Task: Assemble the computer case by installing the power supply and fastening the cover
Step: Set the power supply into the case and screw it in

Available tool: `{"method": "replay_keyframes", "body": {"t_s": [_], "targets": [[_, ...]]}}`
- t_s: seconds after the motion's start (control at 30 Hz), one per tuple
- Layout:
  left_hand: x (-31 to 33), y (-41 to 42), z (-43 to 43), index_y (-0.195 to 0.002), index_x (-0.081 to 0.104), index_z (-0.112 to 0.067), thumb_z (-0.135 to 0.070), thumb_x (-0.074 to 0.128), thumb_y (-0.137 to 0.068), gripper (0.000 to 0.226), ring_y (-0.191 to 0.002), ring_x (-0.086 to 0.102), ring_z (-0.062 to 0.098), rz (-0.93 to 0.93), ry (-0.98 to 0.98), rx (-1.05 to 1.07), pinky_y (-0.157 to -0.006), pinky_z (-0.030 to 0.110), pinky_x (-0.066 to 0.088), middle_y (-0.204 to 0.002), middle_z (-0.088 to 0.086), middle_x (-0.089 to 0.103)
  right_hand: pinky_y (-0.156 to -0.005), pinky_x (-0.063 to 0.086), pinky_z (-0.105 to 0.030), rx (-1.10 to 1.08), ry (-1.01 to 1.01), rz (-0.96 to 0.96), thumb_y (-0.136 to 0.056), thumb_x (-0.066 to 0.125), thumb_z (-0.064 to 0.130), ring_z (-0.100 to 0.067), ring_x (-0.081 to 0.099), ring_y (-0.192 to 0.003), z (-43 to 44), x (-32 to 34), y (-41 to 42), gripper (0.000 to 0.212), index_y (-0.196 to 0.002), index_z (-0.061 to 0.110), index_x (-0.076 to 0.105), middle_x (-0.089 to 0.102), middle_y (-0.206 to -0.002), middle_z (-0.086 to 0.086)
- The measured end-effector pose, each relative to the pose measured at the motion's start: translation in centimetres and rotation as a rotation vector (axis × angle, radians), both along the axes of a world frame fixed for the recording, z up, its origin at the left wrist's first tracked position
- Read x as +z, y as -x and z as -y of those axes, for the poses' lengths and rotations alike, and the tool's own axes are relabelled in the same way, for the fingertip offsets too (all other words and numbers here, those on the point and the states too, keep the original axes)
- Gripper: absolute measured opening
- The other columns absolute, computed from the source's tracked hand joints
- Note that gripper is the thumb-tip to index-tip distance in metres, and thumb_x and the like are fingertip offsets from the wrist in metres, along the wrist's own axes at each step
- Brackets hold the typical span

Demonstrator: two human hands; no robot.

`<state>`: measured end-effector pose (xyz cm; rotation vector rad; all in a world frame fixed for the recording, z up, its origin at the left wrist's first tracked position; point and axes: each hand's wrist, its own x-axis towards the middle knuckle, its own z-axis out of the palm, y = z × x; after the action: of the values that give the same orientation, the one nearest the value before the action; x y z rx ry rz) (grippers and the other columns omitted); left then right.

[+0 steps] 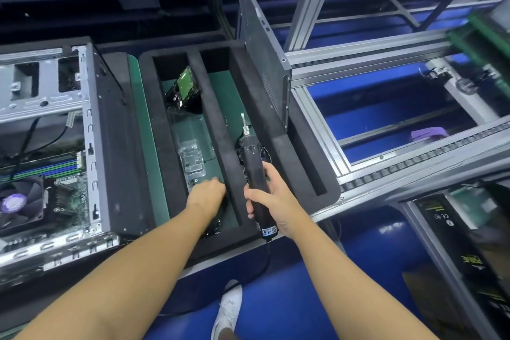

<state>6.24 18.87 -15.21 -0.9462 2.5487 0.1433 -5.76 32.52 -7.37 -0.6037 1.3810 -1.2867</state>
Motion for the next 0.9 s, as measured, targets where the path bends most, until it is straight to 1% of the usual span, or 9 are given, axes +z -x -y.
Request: {"method": "replay_keyframes", "body": {"t_s": [0.1, 0.2, 0.27, 0.33, 0.43, 0.5, 0.63, 0.73, 0.9], "targets": [[0.8, 0.0, 0.5, -0.094, 0.064, -0.006, 0.007, 0.058, -0.086, 0.016, -0.082, 0.064, 0.034, -0.145, -0.130, 0.234, -0.067, 0.037, 0.049, -0.089, 0.011, 0.053, -0.063, 0.054, -0.040, 0.006, -0.014, 0.005, -0.089, 0.068, 0.010, -0.026, 0.057, -0.068, 0.0, 0.3, -0.4, 0.053, -0.135, 0.033, 0.053, 0.063, -0.091, -0.009], [2.5, 0.4, 1.2, -0.069, 0.065, -0.010, -0.003, 0.060, -0.088, 0.021, -0.059, 0.060, 0.022, -0.653, -0.547, 0.846, -0.065, 0.026, 0.050, -0.068, 0.005, 0.062, -0.060, 0.054, -0.038, 0.042, 0.017, -0.003, -0.089, 0.068, 0.011, -0.024, 0.058, -0.066, 0.3, 1.2, -0.9, 0.042, -0.123, 0.035, 0.058, 0.062, -0.089, -0.010], [4.5, 0.5, 1.1, -0.080, 0.071, -0.003, 0.000, 0.063, -0.088, 0.011, -0.063, 0.066, 0.017, -1.053, -0.897, 1.277, -0.076, 0.031, 0.059, -0.075, 0.010, 0.070, -0.060, 0.054, -0.038, 0.055, 0.020, -0.008, -0.090, 0.067, 0.010, -0.024, 0.059, -0.067, 0.7, 2.0, -1.4, 0.041, -0.122, 0.035, 0.059, 0.063, -0.091, -0.011], [6.7, 0.3, 1.1, -0.094, 0.070, 0.004, 0.003, 0.065, -0.088, 0.008, -0.061, 0.064, 0.014, -1.329, -1.079, 1.466, -0.071, 0.025, 0.057, -0.080, 0.012, 0.068, -0.062, 0.056, -0.037, 0.071, 0.010, -0.003, -0.092, 0.067, 0.009, -0.023, 0.061, -0.070, 1.2, 3.0, -2.1, 0.048, -0.130, 0.035, 0.056, 0.064, -0.093, -0.011], [10.2, -0.3, 0.7, -0.106, 0.066, 0.001, 0.001, 0.062, -0.094, 0.012, -0.068, 0.068, 0.014, -1.645, -1.326, 1.421, -0.064, 0.022, 0.057, -0.086, 0.010, 0.070, -0.066, 0.057, -0.037, 0.127, 0.026, 0.015, -0.089, 0.068, 0.009, -0.023, 0.063, -0.075, 1.5, 4.7, -3.4, 0.060, -0.139, 0.036, 0.051, 0.065, -0.096, -0.011], [12.5, -0.8, 0.6, -0.108, 0.065, -0.004, -0.006, 0.057, -0.099, 0.012, -0.070, 0.072, 0.015, -1.760, -1.449, 1.410, -0.060, 0.025, 0.058, -0.085, 0.008, 0.075, -0.070, 0.057, -0.039, 0.179, 0.067, 0.041, -0.083, 0.072, 0.009, -0.022, 0.062, -0.079, 1.2, 6.1, -4.3, 0.065, -0.135, 0.046, 0.057, 0.064, -0.094, -0.008], [16.4, -2.3, 0.5, -0.097, 0.070, -0.015, -0.018, 0.057, -0.100, 0.014, -0.066, 0.071, 0.013, -1.835, -1.577, 1.322, -0.055, 0.026, 0.057, -0.085, 0.004, 0.072, -0.074, 0.056, -0.038, 0.247, 0.139, 0.077, -0.076, 0.080, 0.011, -0.022, 0.061, -0.084, -0.3, 8.9, -6.1, 0.076, -0.137, 0.051, 0.059, 0.062, -0.096, -0.007], [18.8, -4.1, 0.5, -0.109, 0.067, -0.018, -0.022, 0.056, -0.100, 0.015, -0.067, 0.071, 0.011, -1.875, -1.657, 1.269, -0.057, 0.025, 0.057, -0.081, -0.001, 0.074, -0.074, 0.057, -0.037, 0.275, 0.133, 0.054, -0.075, 0.081, 0.011, -0.021, 0.063, -0.086, -1.6, 10.7, -7.7, 0.082, -0.144, 0.044, 0.053, 0.064, -0.102, -0.010], [21.5, -8.3, -0.2, -0.109, 0.061, -0.013, -0.019, 0.049, -0.104, 0.014, -0.059, 0.066, 0.011, -1.915, -1.668, 1.197, -0.060, 0.022, 0.057, -0.070, 0.000, 0.069, -0.072, 0.057, -0.037, 0.258, 0.103, 0.006, -0.082, 0.073, 0.002, -0.026, 0.063, -0.083, -3.2, 13.1, -11.4, 0.090, -0.154, 0.042, 0.036, 0.066, -0.109, -0.017]]}}
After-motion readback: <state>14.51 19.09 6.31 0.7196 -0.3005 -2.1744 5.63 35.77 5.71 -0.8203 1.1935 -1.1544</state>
